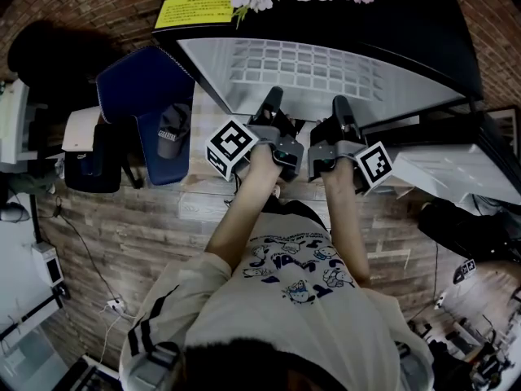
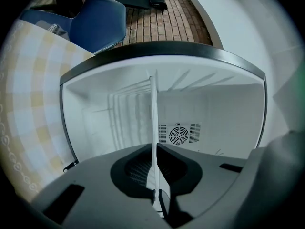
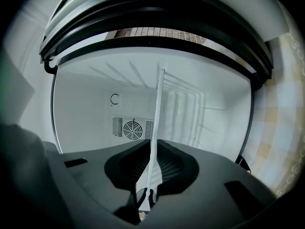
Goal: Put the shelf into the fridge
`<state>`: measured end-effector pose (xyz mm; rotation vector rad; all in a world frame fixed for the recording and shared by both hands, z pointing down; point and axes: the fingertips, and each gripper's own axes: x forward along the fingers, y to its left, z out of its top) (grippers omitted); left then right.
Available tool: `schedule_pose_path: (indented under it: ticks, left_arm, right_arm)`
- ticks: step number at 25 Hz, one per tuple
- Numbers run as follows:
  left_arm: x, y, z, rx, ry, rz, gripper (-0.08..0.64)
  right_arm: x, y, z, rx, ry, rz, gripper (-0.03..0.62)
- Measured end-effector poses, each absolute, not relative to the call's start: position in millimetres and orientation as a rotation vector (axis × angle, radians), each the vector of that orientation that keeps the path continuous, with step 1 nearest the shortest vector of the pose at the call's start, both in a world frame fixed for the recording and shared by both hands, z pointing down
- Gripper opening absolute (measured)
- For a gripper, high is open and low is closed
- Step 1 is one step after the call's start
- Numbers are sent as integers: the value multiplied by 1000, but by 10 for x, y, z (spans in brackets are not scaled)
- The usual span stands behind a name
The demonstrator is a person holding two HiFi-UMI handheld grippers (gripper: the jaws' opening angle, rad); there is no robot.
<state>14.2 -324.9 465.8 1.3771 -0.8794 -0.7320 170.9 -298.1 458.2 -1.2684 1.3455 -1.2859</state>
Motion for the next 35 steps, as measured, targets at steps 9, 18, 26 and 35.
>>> schedule_pose_path:
  ticks: [9,18,26,35]
  left_arm:
    - [129,-2948,4486,1532,-941,-673,34]
    - [94,-2594,4134,2057,-1253,-351,20]
    - [136,-2333,3873,2334,-1431,-168,18]
    - [201,-2140,3820,2410,-1467,-93,18]
  right_arm:
    - [1575,-2766,4348,-1380,1631,-1176,49]
    - [1398,-2394,3952,-1763,2168,-632,49]
    - [1329,-2103,3789,-1886,2299,-385,43]
    - [1269,-1924,3722,-1917,2346,-292,37]
